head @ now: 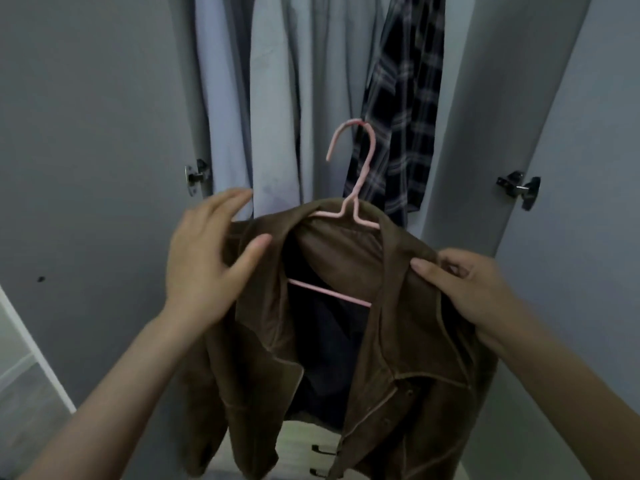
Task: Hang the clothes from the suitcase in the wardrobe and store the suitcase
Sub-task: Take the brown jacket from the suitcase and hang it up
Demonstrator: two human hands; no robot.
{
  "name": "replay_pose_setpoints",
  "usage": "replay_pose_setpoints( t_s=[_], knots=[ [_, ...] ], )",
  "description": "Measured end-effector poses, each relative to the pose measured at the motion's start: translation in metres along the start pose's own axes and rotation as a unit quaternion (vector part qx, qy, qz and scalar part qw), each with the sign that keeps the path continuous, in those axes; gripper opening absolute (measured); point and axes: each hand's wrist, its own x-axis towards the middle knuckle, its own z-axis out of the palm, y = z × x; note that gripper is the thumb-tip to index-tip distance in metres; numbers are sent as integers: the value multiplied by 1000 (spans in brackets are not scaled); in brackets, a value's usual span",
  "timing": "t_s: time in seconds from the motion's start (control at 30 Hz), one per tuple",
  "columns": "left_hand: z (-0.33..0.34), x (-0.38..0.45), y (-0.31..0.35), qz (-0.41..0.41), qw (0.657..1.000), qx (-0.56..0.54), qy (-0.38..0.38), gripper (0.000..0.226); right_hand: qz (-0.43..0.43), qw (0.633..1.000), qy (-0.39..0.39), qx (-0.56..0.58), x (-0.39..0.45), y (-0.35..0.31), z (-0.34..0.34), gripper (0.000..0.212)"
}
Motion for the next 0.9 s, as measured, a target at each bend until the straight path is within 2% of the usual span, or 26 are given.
replay_pose_setpoints(
  t_s=[0.07, 0.1, 0.2, 0.27, 0.33, 0.4, 0.47, 0.5, 0.57, 0.63, 0.73, 0.83, 0.9],
  knots=[
    [20, 8, -3, 15, 996, 29, -78, 57, 0, 1000, 0, -6, -4, -3, -4, 15],
    [28, 8, -4, 18, 995, 42, -93, 57, 6, 1000, -3, -16, -5, -5, -6, 16],
    [44, 3, -2, -37, 997, 53, -39, 49, 49, 997, -30, -44, -7, -10, -13, 17],
    [51, -1, 6, -98, 995, 14, 6, 44, 35, 991, -29, -125, -6, -8, -15, 18],
    [58, -3, 15, -154, 988, -18, 10, 38, -30, 966, -8, -255, -10, -5, -16, 26],
    [65, -4, 16, -189, 981, -32, -3, 36, -154, 929, 9, -337, -19, -7, -16, 42],
    [67, 0, 13, -205, 978, -46, -2, 33, -228, 895, -28, -382, -23, -11, -21, 61],
    [67, 2, 12, -210, 976, -55, -1, 30, -236, 889, -49, -389, -22, -11, -25, 59],
    [67, 8, 14, -215, 972, -95, -8, 28, -222, 902, -62, -366, -18, -16, -36, 33],
    [68, 15, 21, -186, 971, -148, -14, 37, -191, 933, -6, -306, -11, -18, -43, 18],
    [73, 23, 30, -69, 985, -157, -17, 61, -103, 967, 51, -225, -8, -30, -57, 18],
    [77, 32, 39, -4, 992, -114, -49, 76, -36, 991, 57, -117, -9, -47, -76, 44],
    [80, 36, 47, 20, 994, -87, -56, 80, -2, 995, 64, -74, -11, -61, -88, 46]
  ],
)
